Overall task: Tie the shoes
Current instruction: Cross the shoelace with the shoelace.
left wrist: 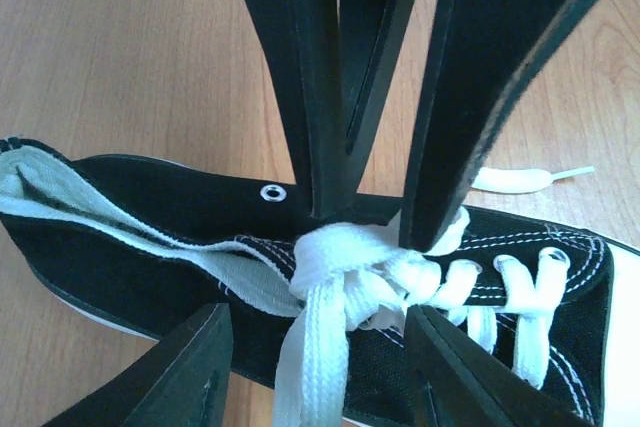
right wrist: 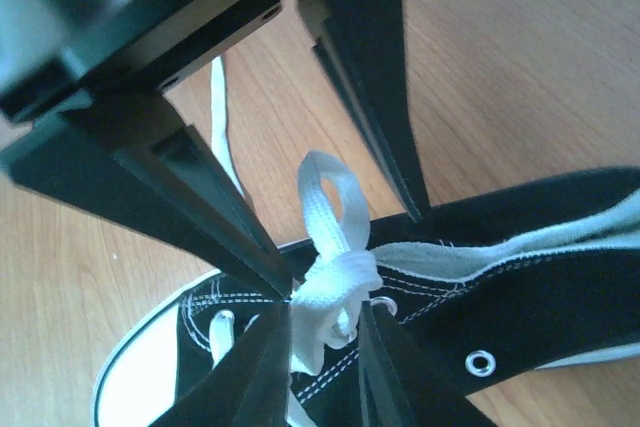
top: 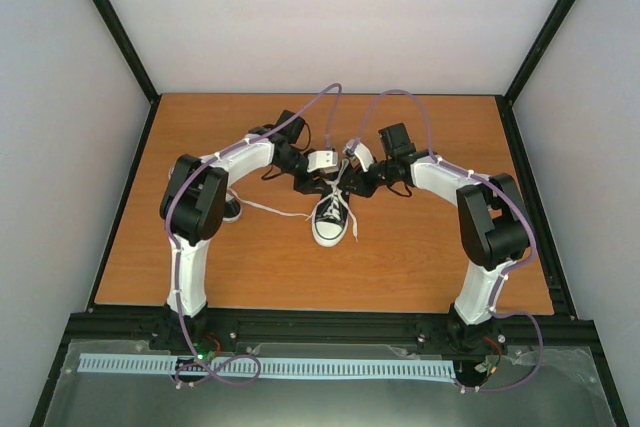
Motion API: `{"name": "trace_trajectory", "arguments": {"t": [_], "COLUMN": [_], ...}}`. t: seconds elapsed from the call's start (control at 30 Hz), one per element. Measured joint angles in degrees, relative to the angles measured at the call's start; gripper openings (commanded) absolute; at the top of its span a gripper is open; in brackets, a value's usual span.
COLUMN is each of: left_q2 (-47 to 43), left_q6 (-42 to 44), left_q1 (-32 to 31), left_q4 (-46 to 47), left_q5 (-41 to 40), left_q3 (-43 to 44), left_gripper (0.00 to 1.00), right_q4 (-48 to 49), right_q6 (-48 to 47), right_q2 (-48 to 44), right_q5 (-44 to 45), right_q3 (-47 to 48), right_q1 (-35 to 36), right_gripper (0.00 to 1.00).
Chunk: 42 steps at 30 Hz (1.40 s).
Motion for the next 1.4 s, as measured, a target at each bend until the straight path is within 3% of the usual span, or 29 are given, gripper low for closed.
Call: {"name": "trace_trajectory", "arguments": {"t": [0.17, 0.47, 0.73, 0.93, 1.2, 1.4], "left_q2": [0.3, 0.3, 0.3, 0.3, 0.4, 1.1], "left_q6": [-0.8, -1.2, -1.6, -1.6, -2.0, -2.0], "left_q1": [0.0, 0.0, 0.0, 0.0, -0.1, -0.1], "left_q4": [0.4, 0.4, 0.2, 0.1, -0.1, -0.6], "left_q5": [0.0, 0.6, 1.4, 2.1, 2.8, 3.3], "left_q3": [0.0, 0.0, 0.1, 1.2, 2.0, 2.5], "left_gripper": [0.41, 0.42, 0.45, 0.44, 0.31, 0.39], "right_q4": [0.9, 2.6, 2.1, 1.4, 0.3, -1.2], "right_q6": [1.5, 2.4, 1.6, 0.7, -0.3, -1.6], "right_q2": [0.0, 0.0, -1.7, -3.4, -3.4, -3.4], "right_q5": [0.2, 2.4, 3.2, 3.2, 3.3, 1.7], "right_q3": [-0.2, -1.2, -1.3, -1.3, -1.3, -1.3], "right_q1": [0.2, 1.6, 1.7, 1.7, 1.7, 1.5], "right_gripper": [0.30, 0.07, 0.11, 0.03, 0.03, 0.03]}}
